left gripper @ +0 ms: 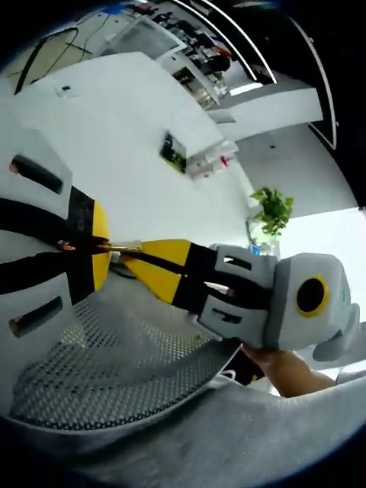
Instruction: Arrange the skincare products in the storage area until every visible bottle or jar stands upright without overlapping.
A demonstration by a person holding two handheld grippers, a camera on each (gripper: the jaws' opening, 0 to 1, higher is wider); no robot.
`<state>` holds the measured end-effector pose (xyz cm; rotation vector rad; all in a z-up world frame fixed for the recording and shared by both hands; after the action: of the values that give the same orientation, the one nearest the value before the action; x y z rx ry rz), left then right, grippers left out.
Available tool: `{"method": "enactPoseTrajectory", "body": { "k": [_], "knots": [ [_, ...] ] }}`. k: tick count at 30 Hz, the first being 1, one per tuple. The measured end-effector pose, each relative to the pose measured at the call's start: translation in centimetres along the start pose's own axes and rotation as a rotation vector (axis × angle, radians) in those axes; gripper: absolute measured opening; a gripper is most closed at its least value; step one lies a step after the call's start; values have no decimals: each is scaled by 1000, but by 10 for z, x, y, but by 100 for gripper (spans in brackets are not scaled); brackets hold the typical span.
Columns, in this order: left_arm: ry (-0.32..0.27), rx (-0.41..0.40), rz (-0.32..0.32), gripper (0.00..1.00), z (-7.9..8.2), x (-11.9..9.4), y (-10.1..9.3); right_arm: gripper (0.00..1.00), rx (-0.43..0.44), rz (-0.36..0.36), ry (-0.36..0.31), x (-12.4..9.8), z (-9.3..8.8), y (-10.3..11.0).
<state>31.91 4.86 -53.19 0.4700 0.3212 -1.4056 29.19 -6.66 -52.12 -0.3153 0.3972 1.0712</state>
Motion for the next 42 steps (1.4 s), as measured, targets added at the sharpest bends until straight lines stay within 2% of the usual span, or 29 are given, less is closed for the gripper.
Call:
{"method": "enactPoseTrajectory", "body": {
  "k": [3,13,15,19,24,25,30,33,38,40,42],
  "knots": [
    [-35,-31,15,9,2,0,2,0,67,10,-26,-3,1,-3],
    [-66,-92,82,29,5,-2,15,0,166,-22,-63,-7,2,-12],
    [-94,-108,124,32,7,-5,21,0,182,-40,-55,-8,0,-14],
    [-146,-170,155,29,11,-12,30,0,245,-75,-103,-12,1,-22],
    [-167,-201,181,31,12,-15,35,0,336,-98,-175,-20,4,-30],
    [-179,-227,192,31,12,-15,37,0,343,-105,-188,-21,4,-31],
    [-218,-276,208,31,14,-21,43,0,434,-106,-320,-32,10,-38],
    [-244,-301,196,24,16,-21,42,0,475,-74,-400,-38,14,-40],
    [-305,-350,152,18,22,-25,40,0,477,-43,-408,-37,14,-38],
    [-326,-368,131,13,23,-26,40,0,464,5,-395,-33,15,-33],
    [-335,-391,134,13,24,-28,41,0,453,1,-410,-35,18,-33]
  ]
}}
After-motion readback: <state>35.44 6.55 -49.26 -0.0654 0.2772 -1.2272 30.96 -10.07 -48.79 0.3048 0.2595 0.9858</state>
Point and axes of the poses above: the point that each gripper's makers call its tool centre point, and the gripper's own axes: x roughly forward along the fingers, y roughly to its left, z roughly out of its top, the point moved 8 cm from there along -x, roughly backward along the fingers, and after that the axes turned 6 degrees about -y, right-handed, at the moved point
